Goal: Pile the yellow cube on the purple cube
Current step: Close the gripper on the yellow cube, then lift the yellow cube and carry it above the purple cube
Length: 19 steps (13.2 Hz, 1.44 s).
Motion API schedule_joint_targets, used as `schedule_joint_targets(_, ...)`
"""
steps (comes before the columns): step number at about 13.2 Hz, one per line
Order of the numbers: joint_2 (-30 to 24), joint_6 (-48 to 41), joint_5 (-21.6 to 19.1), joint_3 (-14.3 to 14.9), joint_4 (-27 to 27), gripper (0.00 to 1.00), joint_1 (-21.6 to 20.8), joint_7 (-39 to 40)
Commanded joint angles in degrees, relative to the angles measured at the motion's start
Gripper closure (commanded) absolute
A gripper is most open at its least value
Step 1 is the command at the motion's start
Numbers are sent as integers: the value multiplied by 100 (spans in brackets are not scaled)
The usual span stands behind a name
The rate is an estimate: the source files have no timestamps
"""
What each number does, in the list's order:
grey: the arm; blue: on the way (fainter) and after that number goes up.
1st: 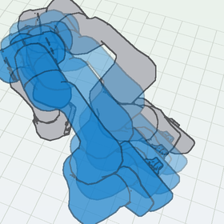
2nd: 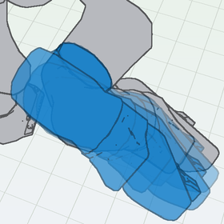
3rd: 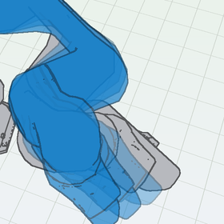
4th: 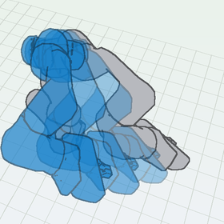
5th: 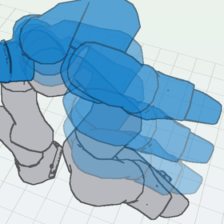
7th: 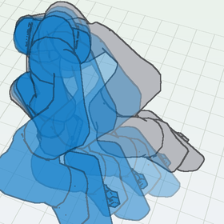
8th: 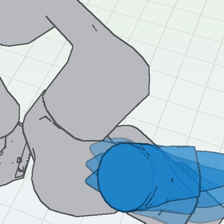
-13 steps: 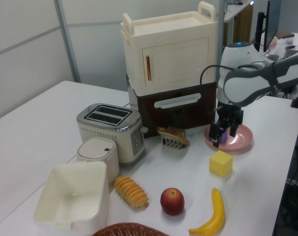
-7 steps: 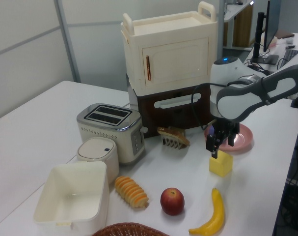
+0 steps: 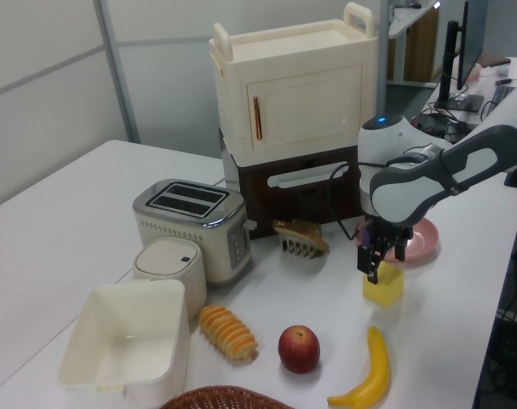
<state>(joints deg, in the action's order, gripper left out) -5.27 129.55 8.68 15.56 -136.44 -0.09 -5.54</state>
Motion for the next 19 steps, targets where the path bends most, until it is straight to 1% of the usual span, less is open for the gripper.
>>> schedule_joint_targets(1, 114, 220, 186, 79, -50, 0, -106, -132)
schedule_joint_targets(3, 167, 316, 265, 79, -58, 0, -97, -132)
schedule_joint_targets(4, 193, 325, 283, 79, -58, 5, -97, -132)
schedule_joint_targets(5, 211, 334, 283, 79, -50, 25, -97, -132)
schedule_joint_targets(6, 220, 334, 283, 79, -58, 54, -97, -132)
schedule_joint_targets(7, 211, 334, 283, 79, -58, 66, -88, -132)
schedule_joint_targets(8, 211, 334, 283, 79, -58, 76, -79, -132)
schedule_joint_targets(9, 211, 334, 283, 79, -50, 80, -79, -114)
schedule_joint_targets(12, 115, 282, 231, 88, 90, 80, 34, -149)
schedule_joint_targets(14, -200, 238, 187, 88, 161, 80, 254, -219)
schedule_joint_targets(16, -377, 150, 186, 97, 301, 81, 404, -281)
schedule_joint_targets(19, -396, 158, 186, 105, 582, 82, 474, -483)
